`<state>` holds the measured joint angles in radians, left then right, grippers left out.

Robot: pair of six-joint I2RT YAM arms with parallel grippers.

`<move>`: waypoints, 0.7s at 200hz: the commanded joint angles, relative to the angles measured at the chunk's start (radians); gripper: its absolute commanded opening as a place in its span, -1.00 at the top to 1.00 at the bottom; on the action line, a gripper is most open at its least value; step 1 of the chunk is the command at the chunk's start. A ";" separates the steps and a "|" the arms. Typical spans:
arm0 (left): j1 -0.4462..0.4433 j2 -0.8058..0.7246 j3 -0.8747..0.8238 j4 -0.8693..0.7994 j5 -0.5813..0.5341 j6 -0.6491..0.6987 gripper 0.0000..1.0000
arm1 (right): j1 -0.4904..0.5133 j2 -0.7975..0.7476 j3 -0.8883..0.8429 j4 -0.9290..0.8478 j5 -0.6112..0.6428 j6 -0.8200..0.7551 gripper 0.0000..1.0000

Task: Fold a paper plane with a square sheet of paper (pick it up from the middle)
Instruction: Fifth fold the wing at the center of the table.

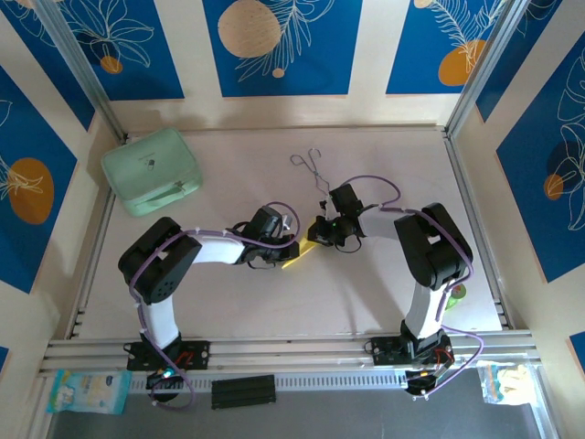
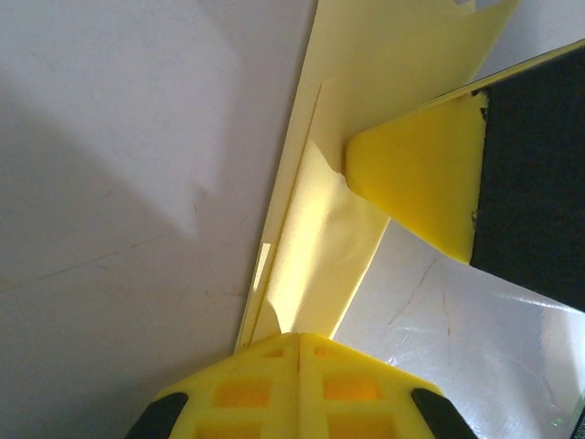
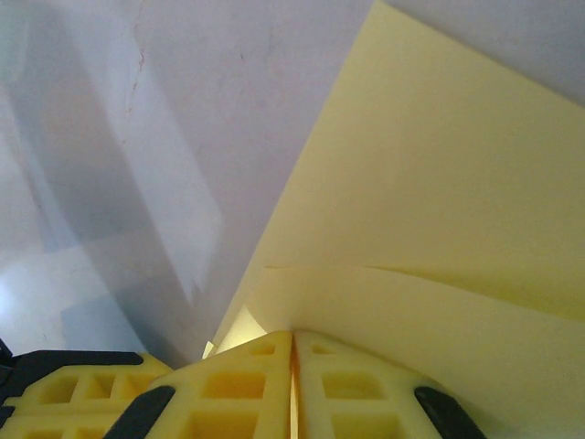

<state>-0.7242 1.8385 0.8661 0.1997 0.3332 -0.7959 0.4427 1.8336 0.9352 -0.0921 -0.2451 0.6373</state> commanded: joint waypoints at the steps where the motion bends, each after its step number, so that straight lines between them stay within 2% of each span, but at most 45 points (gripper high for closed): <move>1: 0.006 -0.002 -0.015 -0.072 -0.048 -0.004 0.95 | -0.004 0.033 0.011 -0.011 -0.009 -0.020 0.79; 33: 0.006 -0.019 -0.006 -0.069 -0.034 0.008 0.93 | -0.003 0.061 0.020 -0.048 0.016 -0.026 0.80; 74: 0.005 -0.016 0.039 0.057 0.047 0.010 0.86 | 0.005 0.077 0.022 -0.078 0.026 -0.027 0.81; 140: 0.006 0.084 0.086 0.021 -0.004 0.012 0.90 | 0.008 0.072 0.018 -0.045 -0.016 -0.014 0.85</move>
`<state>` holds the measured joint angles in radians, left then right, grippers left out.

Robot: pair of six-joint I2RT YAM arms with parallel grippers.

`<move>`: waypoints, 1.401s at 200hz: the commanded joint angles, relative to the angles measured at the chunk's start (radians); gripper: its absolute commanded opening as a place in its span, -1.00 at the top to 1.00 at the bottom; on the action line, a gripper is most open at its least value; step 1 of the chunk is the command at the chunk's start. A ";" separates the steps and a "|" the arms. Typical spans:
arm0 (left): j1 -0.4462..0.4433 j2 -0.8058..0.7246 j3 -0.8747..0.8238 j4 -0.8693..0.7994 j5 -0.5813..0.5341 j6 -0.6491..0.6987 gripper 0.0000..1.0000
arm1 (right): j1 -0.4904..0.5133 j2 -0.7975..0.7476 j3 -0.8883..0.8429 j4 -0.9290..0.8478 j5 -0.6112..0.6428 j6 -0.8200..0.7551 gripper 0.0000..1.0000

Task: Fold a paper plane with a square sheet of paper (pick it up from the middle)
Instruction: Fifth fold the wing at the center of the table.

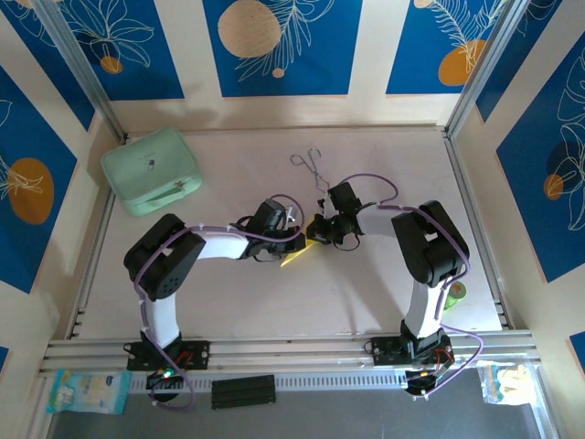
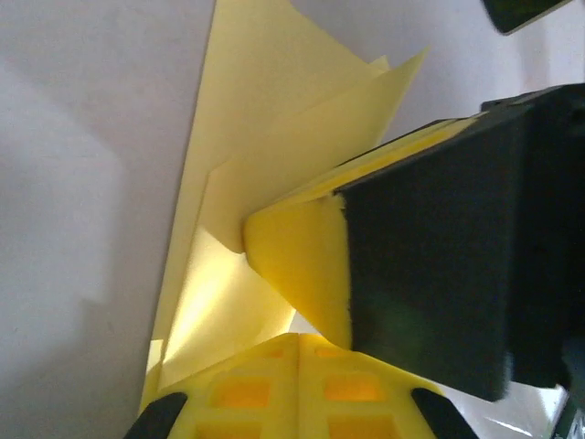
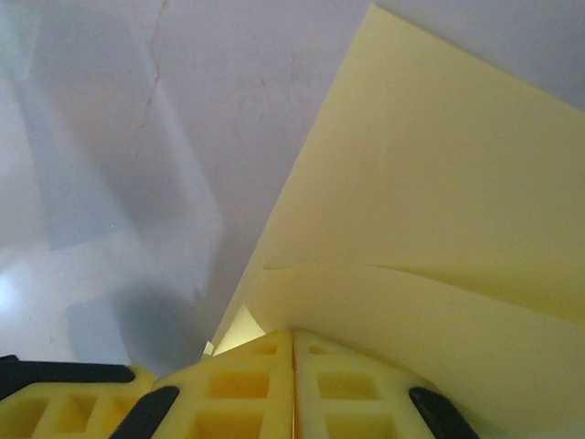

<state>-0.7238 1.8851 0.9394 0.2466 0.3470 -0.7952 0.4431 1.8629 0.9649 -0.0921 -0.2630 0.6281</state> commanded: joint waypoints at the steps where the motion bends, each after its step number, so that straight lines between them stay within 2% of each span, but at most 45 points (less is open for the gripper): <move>1: 0.005 0.038 0.013 -0.028 -0.019 0.011 0.90 | 0.007 0.042 -0.012 -0.045 0.002 -0.005 0.85; 41: 0.005 0.031 -0.007 -0.087 -0.063 0.016 0.94 | -0.019 0.024 -0.010 -0.023 -0.034 -0.019 0.85; 91: 0.005 0.028 -0.030 -0.110 -0.079 0.007 0.98 | -0.079 -0.090 -0.028 0.001 -0.042 -0.036 0.79; 212: 0.006 0.025 -0.031 -0.139 -0.077 0.001 1.00 | -0.131 0.041 0.005 -0.015 -0.035 -0.065 0.82; 250: 0.007 0.023 -0.048 -0.148 -0.079 -0.004 1.00 | -0.192 0.055 -0.004 0.015 -0.044 -0.020 0.86; 280: 0.006 0.022 -0.059 -0.150 -0.078 -0.002 1.00 | -0.254 0.064 0.046 -0.035 -0.019 0.021 0.87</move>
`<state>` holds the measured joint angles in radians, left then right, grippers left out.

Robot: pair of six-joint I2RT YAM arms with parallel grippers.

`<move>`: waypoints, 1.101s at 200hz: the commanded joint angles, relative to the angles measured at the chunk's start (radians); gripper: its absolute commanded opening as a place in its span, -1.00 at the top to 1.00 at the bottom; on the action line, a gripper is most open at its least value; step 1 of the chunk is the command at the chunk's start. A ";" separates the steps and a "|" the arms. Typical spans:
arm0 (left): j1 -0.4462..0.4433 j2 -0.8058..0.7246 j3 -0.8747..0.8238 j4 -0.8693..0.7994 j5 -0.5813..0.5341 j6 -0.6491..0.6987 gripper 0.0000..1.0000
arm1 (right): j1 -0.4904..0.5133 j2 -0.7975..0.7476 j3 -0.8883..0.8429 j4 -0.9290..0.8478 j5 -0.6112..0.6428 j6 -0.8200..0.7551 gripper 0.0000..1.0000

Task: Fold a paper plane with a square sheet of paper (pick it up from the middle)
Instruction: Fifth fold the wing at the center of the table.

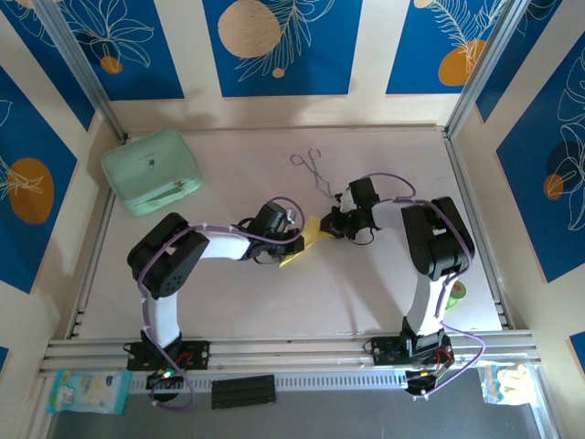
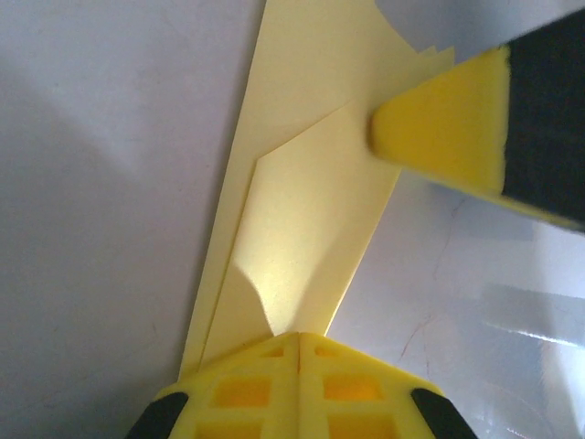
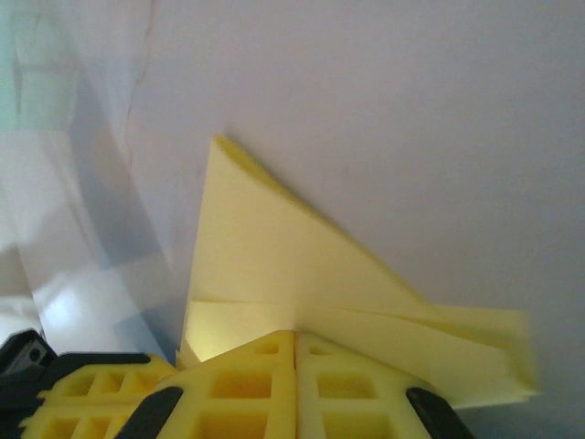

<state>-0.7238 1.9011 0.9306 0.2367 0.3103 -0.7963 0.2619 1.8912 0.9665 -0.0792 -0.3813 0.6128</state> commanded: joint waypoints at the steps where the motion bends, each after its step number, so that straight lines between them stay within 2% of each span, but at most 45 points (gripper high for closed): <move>1: 0.006 0.007 -0.050 -0.140 -0.041 0.000 1.00 | -0.075 0.037 0.047 -0.051 0.100 0.037 0.87; 35: 0.007 0.006 -0.040 -0.142 -0.034 0.004 1.00 | -0.136 0.032 0.094 -0.110 0.097 0.032 0.89; 57: 0.007 0.007 -0.024 -0.146 -0.026 0.006 1.00 | -0.143 -0.028 0.105 -0.143 0.096 0.009 0.88; 89: 0.007 0.008 -0.011 -0.143 -0.016 0.006 1.00 | -0.111 -0.170 0.046 -0.111 0.058 0.016 0.88; 111: 0.006 0.009 -0.003 -0.142 -0.010 0.009 1.00 | -0.055 -0.208 -0.001 -0.069 0.008 0.049 0.88; 157: 0.007 0.014 0.007 -0.148 -0.007 0.011 1.00 | 0.069 -0.154 -0.043 -0.010 -0.001 0.110 0.89; 187: 0.007 0.015 0.002 -0.148 -0.008 0.009 1.00 | 0.102 -0.089 -0.064 0.053 -0.033 0.146 0.93; 220: 0.007 0.015 -0.002 -0.152 -0.011 0.007 1.00 | 0.124 -0.033 -0.066 0.060 -0.009 0.148 0.96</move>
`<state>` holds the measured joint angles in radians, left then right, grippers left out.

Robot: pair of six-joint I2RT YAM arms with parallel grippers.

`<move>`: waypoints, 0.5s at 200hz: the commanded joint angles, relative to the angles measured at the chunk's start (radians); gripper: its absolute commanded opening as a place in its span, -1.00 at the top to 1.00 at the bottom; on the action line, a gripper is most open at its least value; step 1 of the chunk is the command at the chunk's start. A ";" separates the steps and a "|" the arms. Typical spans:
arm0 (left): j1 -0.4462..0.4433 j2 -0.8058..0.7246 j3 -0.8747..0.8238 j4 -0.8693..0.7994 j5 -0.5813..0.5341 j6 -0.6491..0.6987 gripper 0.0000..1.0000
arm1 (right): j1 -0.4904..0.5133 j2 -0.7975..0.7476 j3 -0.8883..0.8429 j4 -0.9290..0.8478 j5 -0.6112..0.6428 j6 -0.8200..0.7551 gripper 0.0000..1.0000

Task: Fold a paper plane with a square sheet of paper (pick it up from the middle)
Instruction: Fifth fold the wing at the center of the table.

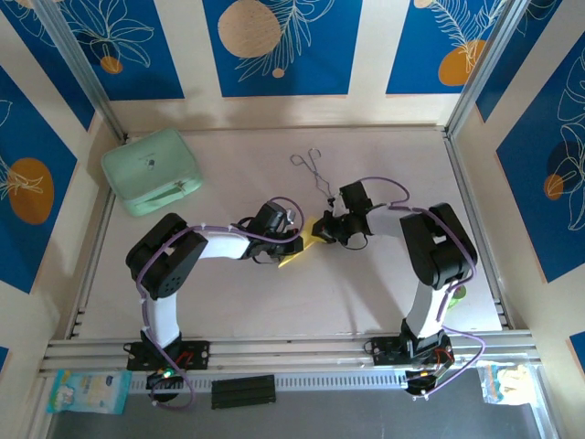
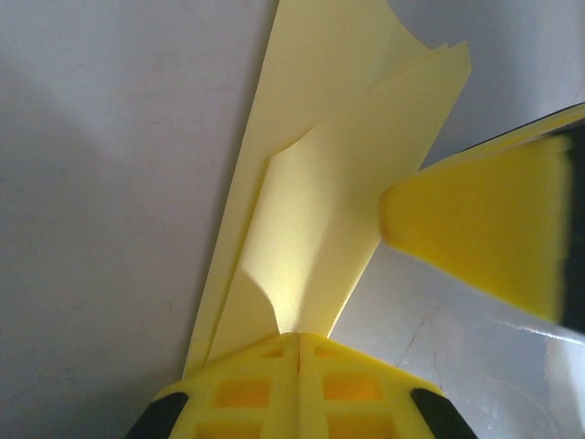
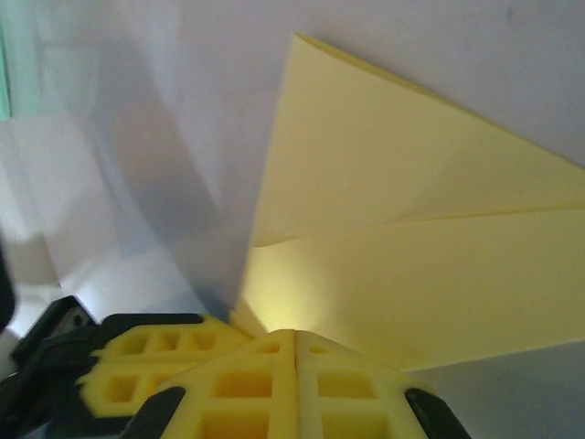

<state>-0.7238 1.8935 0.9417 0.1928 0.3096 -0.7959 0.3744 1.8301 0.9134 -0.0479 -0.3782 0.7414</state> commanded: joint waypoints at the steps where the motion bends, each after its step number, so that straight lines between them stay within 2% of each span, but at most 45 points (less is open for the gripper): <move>1: 0.007 0.022 -0.013 -0.109 -0.010 0.006 1.00 | 0.011 0.028 -0.013 0.028 -0.011 0.019 0.96; 38: 0.007 0.012 -0.029 -0.117 -0.017 0.006 1.00 | -0.035 0.053 -0.042 0.036 0.055 0.033 0.96; 100: 0.006 0.004 -0.053 -0.125 -0.018 0.006 1.00 | -0.185 0.061 -0.073 0.117 0.067 0.073 0.96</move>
<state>-0.7238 1.8935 0.9363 0.1989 0.3092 -0.7959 0.2569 1.8591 0.8532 0.0772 -0.4252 0.7944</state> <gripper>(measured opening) 0.060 0.049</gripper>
